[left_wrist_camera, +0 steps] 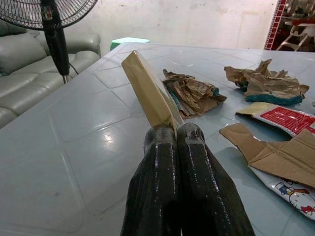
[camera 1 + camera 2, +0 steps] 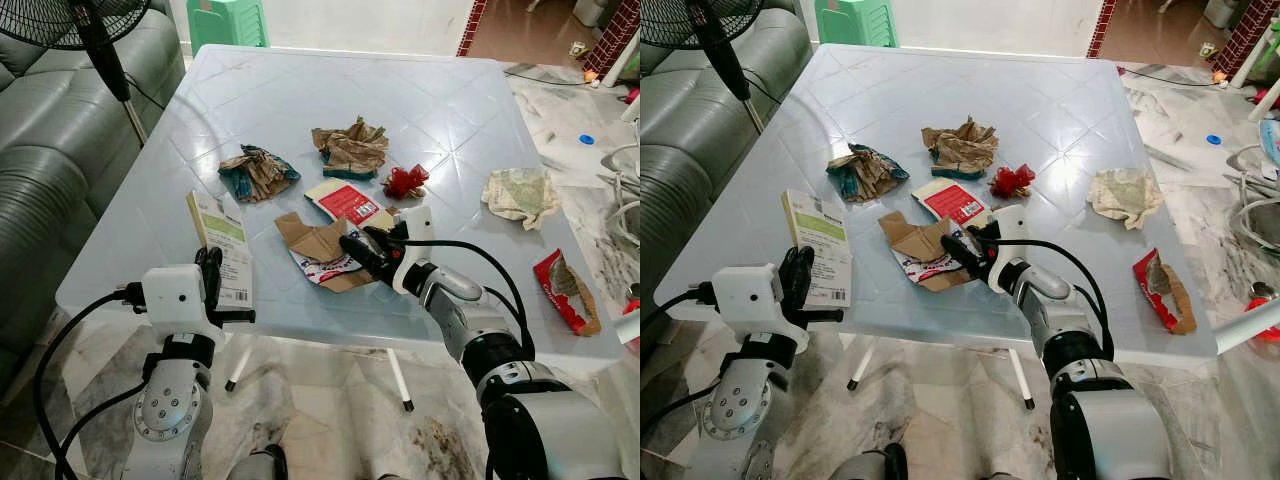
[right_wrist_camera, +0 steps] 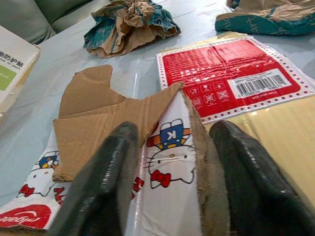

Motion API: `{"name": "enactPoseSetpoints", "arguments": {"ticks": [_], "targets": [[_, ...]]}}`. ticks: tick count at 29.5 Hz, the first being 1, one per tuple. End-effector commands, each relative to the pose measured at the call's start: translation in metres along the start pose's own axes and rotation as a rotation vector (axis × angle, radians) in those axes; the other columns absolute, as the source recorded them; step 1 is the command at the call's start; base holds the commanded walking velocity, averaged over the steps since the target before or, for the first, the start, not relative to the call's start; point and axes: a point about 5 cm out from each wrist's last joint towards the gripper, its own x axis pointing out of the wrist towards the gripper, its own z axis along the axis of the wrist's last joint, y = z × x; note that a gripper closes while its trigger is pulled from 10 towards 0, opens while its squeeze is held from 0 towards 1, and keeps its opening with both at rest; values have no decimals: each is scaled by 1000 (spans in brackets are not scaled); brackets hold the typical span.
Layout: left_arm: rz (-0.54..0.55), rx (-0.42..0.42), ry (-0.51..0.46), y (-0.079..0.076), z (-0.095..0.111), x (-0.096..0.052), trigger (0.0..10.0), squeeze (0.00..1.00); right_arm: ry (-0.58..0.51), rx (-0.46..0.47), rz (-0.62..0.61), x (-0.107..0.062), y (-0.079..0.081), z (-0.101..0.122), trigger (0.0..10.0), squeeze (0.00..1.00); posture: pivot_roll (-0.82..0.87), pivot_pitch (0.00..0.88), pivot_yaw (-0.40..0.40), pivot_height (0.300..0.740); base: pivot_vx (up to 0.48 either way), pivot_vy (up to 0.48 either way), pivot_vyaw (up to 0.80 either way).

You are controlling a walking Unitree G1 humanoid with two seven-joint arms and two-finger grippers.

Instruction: Picking trash to rubbish bin

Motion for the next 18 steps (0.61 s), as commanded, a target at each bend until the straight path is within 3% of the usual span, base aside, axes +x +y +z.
{"name": "enactPoseSetpoints", "arguments": {"ticks": [1, 18], "targets": [[-3, -2, 9, -1, -1, 0, 0, 0, 14, 0, -11, -3, -2, -4, 0, 0, 79, 140, -62, 740, 0, 0, 0], [-5, -3, 5, -1, 0, 2, 0, 0, -1, 21, -37, -4, -6, -1, 0, 0, 78, 138, -57, 740, 0, 0, 0]]}}
